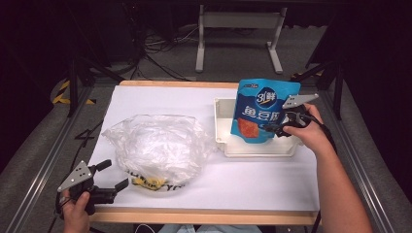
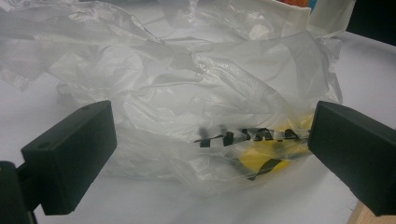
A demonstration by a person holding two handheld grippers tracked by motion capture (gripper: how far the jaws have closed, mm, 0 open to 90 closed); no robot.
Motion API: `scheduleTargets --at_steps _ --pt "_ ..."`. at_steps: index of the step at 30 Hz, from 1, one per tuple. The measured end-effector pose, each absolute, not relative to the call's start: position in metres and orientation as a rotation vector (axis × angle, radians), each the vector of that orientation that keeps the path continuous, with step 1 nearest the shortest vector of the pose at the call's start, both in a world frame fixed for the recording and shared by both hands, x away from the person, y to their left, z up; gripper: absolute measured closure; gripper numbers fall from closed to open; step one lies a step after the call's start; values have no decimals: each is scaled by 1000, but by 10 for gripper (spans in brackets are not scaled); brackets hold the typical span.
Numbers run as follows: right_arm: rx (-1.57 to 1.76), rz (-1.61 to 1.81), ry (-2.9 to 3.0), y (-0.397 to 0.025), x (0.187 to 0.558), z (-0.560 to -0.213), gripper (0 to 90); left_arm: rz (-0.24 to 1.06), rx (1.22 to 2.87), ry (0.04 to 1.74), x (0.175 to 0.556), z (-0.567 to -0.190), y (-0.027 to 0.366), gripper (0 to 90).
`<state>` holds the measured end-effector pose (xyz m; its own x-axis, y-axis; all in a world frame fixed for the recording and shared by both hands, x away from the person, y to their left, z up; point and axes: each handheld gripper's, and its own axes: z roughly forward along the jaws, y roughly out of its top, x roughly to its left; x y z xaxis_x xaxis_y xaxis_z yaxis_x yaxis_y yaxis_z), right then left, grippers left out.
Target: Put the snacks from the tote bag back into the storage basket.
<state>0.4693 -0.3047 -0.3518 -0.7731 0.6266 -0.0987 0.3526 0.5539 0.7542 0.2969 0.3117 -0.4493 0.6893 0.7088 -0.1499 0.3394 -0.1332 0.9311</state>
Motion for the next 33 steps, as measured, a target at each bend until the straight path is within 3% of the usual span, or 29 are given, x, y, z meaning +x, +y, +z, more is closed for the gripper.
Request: scheduleTargets --at_steps 7,33 --pt "827 1121 2377 -309 461 -344 85 395 1735 843 297 -450 311 20" --pt "902 1124 2167 -333 412 -304 46 395 1741 838 297 -449 310 20"
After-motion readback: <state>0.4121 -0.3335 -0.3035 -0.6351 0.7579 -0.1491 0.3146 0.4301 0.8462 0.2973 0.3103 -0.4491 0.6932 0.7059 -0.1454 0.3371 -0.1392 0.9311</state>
